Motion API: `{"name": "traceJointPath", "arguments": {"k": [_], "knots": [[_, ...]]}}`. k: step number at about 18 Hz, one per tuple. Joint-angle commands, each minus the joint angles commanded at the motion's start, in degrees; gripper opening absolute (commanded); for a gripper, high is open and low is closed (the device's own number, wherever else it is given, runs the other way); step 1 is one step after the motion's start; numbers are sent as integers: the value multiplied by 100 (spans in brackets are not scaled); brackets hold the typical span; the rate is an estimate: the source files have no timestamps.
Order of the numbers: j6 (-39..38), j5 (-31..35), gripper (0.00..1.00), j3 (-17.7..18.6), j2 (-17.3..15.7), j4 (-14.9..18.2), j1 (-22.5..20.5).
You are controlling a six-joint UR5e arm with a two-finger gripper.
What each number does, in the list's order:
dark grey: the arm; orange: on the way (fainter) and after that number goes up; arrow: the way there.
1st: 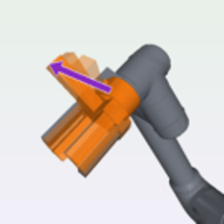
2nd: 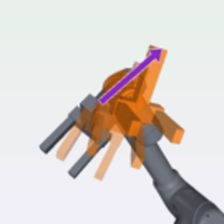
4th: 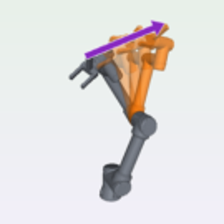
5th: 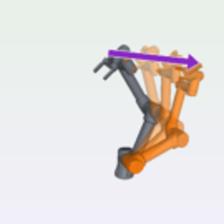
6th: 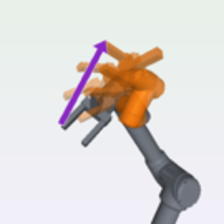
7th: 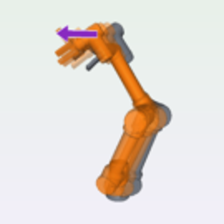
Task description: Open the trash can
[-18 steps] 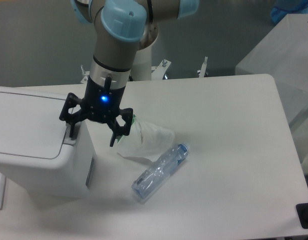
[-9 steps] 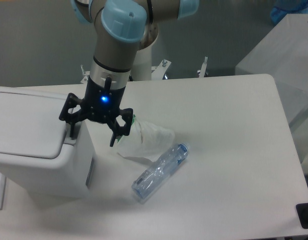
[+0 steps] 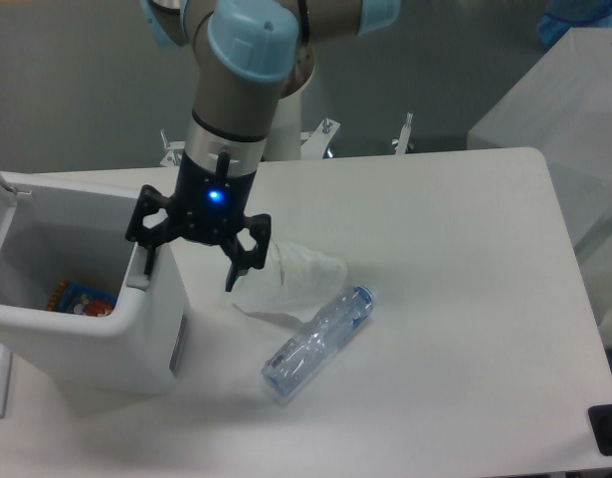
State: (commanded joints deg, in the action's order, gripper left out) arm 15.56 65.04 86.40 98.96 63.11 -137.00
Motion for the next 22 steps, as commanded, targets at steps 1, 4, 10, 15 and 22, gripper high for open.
{"name": "traceJointPath", "arguments": {"k": [1,4,10,15,22], "knots": [[17,17,100,8,0,0,-150],[490,61,100,-1,70,-44,-641],[2256,88,100,-184,728,-44,-1258],[3373,913,100,-615,1370,-18,-1549],[5472,1484,100,-695,1749,-9,-1848]]}}
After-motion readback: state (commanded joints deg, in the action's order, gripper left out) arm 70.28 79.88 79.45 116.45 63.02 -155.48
